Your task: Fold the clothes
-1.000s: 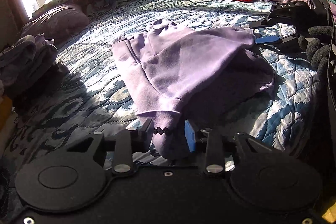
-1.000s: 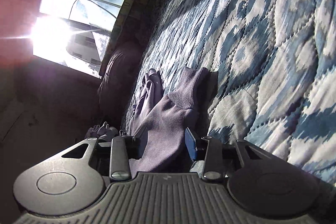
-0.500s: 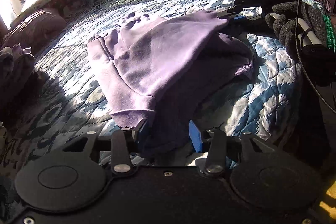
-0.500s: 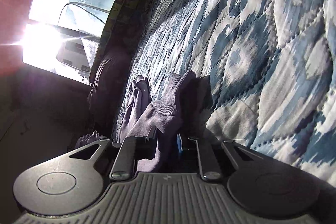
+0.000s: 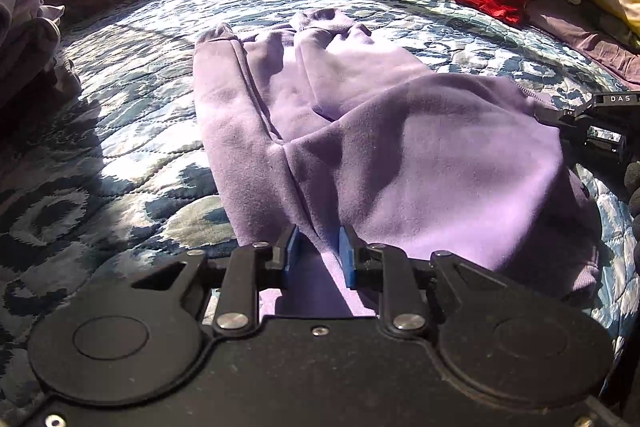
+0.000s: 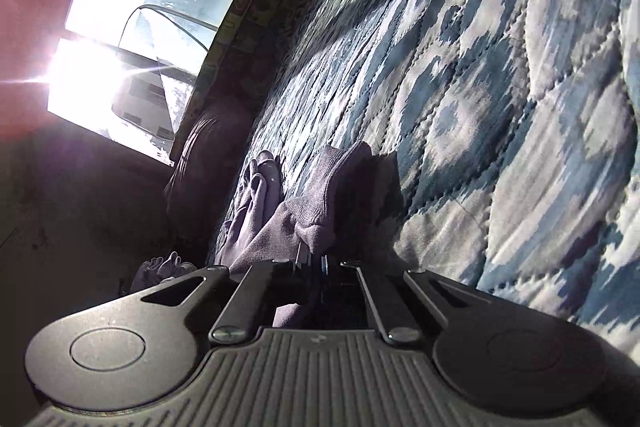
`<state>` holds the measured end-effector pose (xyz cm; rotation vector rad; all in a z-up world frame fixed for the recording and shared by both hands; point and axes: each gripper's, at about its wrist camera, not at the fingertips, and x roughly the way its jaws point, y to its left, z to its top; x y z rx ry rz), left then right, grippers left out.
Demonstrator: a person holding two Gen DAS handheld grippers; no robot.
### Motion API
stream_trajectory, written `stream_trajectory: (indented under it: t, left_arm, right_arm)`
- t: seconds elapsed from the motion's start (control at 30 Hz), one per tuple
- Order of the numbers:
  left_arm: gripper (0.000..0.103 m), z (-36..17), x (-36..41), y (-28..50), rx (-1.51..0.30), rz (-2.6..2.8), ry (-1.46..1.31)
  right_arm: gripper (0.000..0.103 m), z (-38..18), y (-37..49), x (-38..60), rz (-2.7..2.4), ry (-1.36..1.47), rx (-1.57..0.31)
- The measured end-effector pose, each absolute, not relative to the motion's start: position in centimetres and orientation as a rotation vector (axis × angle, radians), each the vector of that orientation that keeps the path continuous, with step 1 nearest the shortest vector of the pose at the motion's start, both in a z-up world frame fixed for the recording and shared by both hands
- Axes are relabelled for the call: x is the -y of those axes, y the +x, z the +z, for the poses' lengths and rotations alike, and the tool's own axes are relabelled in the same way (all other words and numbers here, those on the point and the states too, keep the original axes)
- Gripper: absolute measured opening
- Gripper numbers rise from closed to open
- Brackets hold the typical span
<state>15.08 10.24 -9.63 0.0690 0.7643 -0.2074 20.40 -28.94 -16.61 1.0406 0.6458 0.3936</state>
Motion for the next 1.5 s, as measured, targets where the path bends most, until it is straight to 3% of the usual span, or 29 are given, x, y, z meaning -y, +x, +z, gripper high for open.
stream_trajectory:
  t: [0.1,0.3,0.4,0.53,0.63,0.73,0.83,0.9,1.0,1.1,1.13,1.2,1.23,1.43,1.5]
  left_arm:
    - [0.020,-7.9,-11.0,15.4,-0.827,-0.243,0.028]
    - [0.019,-4.6,-13.9,18.7,-0.698,-0.150,-0.034]
    - [0.019,-8.6,-12.9,21.4,-0.840,-0.186,-0.029]
    - [0.020,-6.4,-14.7,18.8,-0.795,-0.169,-0.125]
    - [0.020,-3.0,-15.4,12.0,-0.671,-0.137,-0.167]
    - [0.020,-3.1,-14.3,6.4,-0.685,-0.142,-0.208]
    - [0.020,-7.6,-10.6,5.5,-0.805,-0.160,-0.118]
    - [0.024,-9.9,-7.2,5.0,-0.750,-0.132,0.091]
    - [0.025,-8.8,-5.8,5.5,-0.800,-0.106,0.184]
    - [0.026,-8.7,-6.0,4.8,-0.788,-0.144,0.256]
    - [0.028,-8.2,-6.2,4.1,-0.776,-0.157,0.265]
    - [0.056,-7.2,-6.6,3.0,-0.733,-0.176,0.245]
    - [0.057,-7.0,-6.6,2.6,-0.705,-0.177,0.254]
    - [0.049,-8.2,-5.7,2.4,-0.632,-0.185,0.376]
    - [0.040,-8.8,-5.2,2.8,-0.619,-0.200,0.395]
  right_arm:
    - [0.003,-16.5,20.2,29.1,0.396,1.030,-0.633]
    - [0.002,-16.6,20.2,29.3,0.407,1.015,-0.623]
    - [0.002,-16.8,20.2,29.4,0.409,1.007,-0.618]
    - [0.002,-16.9,20.3,29.4,0.410,1.002,-0.616]
    - [0.002,-16.6,20.4,29.0,0.411,0.999,-0.614]
    - [0.002,-16.6,20.5,28.9,0.411,0.994,-0.616]
    - [0.002,-16.3,20.7,28.7,0.403,0.981,-0.624]
    - [0.002,-16.0,20.8,28.3,0.391,0.966,-0.636]
    - [0.002,-15.3,20.9,27.9,0.358,0.948,-0.662]
    - [0.010,-14.9,20.6,28.1,0.343,0.991,-0.663]
    - [0.012,-14.8,20.5,28.4,0.337,1.011,-0.657]
    - [0.022,-14.9,20.2,29.0,0.329,1.064,-0.638]
    - [0.026,-15.0,20.2,29.3,0.327,1.083,-0.634]
    - [0.026,-14.2,21.8,28.3,0.292,1.029,-0.669]
    - [0.013,-13.5,22.4,28.0,0.282,1.022,-0.667]
